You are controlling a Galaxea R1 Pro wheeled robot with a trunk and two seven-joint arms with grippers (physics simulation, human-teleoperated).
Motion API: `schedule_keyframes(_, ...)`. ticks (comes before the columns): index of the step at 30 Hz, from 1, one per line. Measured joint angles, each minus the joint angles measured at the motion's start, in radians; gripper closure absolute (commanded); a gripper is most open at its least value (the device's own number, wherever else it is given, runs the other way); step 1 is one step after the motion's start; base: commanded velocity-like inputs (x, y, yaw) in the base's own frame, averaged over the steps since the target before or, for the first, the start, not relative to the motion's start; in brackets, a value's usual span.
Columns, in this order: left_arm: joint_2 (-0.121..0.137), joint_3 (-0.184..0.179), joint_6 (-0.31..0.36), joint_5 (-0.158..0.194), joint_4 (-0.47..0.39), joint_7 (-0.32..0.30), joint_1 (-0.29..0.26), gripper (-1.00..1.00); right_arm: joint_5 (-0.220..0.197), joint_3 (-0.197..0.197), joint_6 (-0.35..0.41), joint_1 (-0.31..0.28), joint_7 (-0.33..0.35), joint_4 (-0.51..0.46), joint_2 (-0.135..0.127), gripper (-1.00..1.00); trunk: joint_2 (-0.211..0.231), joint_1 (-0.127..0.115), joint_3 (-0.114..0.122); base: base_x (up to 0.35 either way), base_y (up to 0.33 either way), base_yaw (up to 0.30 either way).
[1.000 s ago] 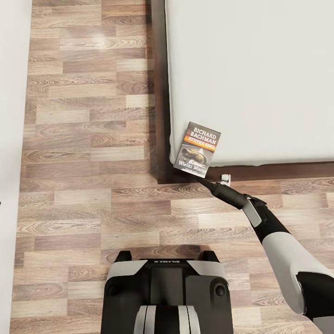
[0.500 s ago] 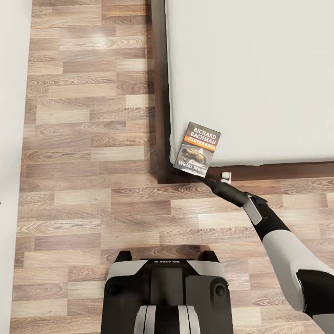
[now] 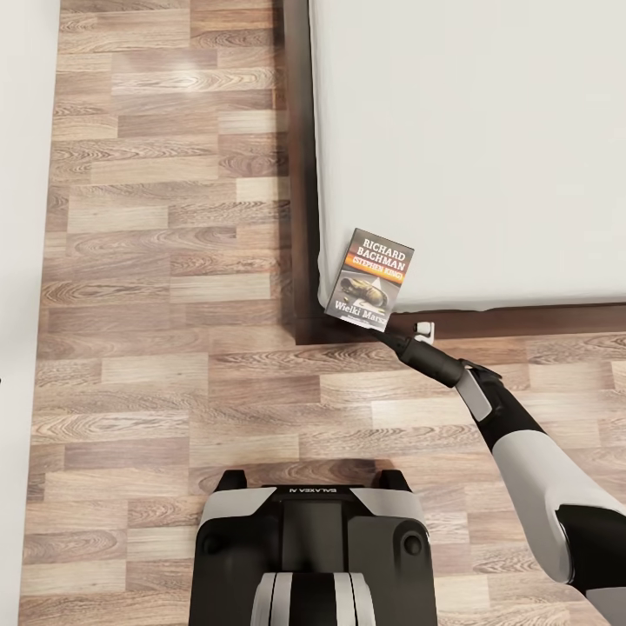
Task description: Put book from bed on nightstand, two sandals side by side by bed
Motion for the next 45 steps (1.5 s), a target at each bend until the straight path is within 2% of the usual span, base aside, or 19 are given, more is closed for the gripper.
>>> schedule_keyframes(30,0.000,0.000,0.000,0.000,0.000,0.001,0.000,-1.00,-0.002,-0.004,0.004,0.000,0.002,0.000,-0.001,-1.00,0.000,0.000,0.000,0.000,-0.001,0.000)
schedule_keyframes(45,0.000,0.000,0.000,0.000,0.000,0.001,0.000,-1.00,-0.002,-0.005,0.001,-0.002,0.001,0.000,0.000,-1.00,0.000,0.000,0.000,0.000,-0.062,0.000)
